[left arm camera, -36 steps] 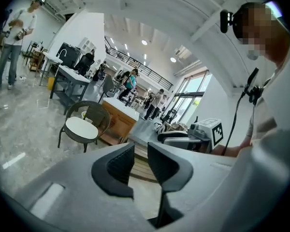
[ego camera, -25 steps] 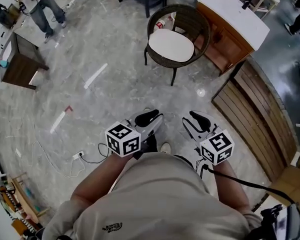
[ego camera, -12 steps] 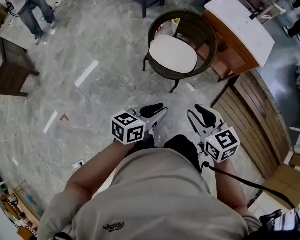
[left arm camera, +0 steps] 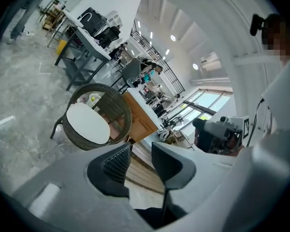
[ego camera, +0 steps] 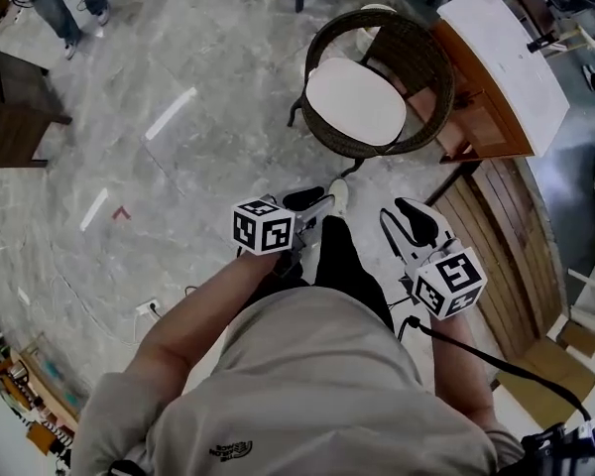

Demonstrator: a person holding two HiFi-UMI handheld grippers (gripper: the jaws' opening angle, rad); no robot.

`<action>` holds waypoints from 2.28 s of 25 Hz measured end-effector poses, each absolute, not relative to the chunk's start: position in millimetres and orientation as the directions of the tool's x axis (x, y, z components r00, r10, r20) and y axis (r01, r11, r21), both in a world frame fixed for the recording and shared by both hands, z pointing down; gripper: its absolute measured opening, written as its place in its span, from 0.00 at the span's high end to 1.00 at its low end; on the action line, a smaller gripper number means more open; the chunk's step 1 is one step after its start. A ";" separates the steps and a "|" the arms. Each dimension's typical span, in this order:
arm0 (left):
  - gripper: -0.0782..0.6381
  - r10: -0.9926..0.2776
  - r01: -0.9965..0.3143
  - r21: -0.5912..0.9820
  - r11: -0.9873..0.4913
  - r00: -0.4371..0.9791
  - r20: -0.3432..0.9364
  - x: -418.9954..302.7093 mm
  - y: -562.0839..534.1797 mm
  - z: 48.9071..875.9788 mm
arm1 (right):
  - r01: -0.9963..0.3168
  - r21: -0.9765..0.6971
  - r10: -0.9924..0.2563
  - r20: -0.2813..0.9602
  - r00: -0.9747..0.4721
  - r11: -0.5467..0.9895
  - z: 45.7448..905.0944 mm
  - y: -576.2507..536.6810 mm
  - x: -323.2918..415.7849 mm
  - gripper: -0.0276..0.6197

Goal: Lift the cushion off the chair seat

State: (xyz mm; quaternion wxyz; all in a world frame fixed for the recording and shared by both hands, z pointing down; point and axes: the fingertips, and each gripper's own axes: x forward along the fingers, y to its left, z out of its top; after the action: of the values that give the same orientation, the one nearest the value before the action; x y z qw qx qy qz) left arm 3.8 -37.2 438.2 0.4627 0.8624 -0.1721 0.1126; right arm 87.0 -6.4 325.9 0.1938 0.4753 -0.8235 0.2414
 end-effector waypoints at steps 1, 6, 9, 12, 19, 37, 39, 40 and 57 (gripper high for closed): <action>0.72 -0.202 -0.416 0.768 -0.487 0.909 0.364 6.6 -46.0 449.1 | -0.868 -0.224 -0.677 0.551 -0.488 0.444 329.8 -16.1 89.5 0.75; 0.72 -0.243 -0.461 0.811 -0.360 0.886 0.396 35.0 -95.2 502.5 | -0.822 -0.266 -0.625 0.545 -0.559 0.503 346.3 -72.0 116.6 0.76; 0.72 -0.257 -0.485 0.827 -0.285 0.870 0.421 53.1 -122.9 536.2 | -0.795 -0.269 -0.595 0.544 -0.592 0.544 357.3 -109.7 135.7 0.76; 0.71 -0.271 -0.496 0.843 -0.209 0.857 0.437 68.1 -147.2 567.5 | -0.764 -0.262 -0.554 0.557 -0.619 0.590 375.5 -143.2 152.6 0.76; 0.66 -0.295 -0.529 0.842 -0.106 0.825 0.481 92.2 -209.2 659.5 | -0.729 -0.322 -0.476 0.588 -0.654 0.604 435.7 -193.3 189.6 0.77; 0.57 -0.340 -0.627 0.770 0.121 0.703 0.625 118.5 -274.6 863.2 | -0.724 -0.430 -0.359 0.660 -0.660 0.540 568.8 -209.0 235.4 0.77; 0.55 -0.339 -0.624 0.768 0.143 0.698 0.631 120.1 -277.1 872.9 | -0.724 -0.438 -0.356 0.660 -0.662 0.533 574.8 -209.6 236.2 0.77; 0.54 -0.339 -0.621 0.768 0.156 0.697 0.632 121.3 -278.6 877.0 | -0.725 -0.442 -0.355 0.660 -0.662 0.528 577.8 -209.9 236.9 0.77; 0.55 -0.448 -0.447 0.863 0.234 0.738 0.504 141.5 -313.2 889.7 | -0.735 -0.502 -0.347 0.660 -0.667 0.456 605.5 -203.6 235.7 0.77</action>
State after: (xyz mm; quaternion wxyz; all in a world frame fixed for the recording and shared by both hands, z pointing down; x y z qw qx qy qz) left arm 141.5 -313.2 889.7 0.6971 0.6190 -0.3617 -0.0003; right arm 235.7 -203.6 605.5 0.2403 0.3301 -0.8188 0.4036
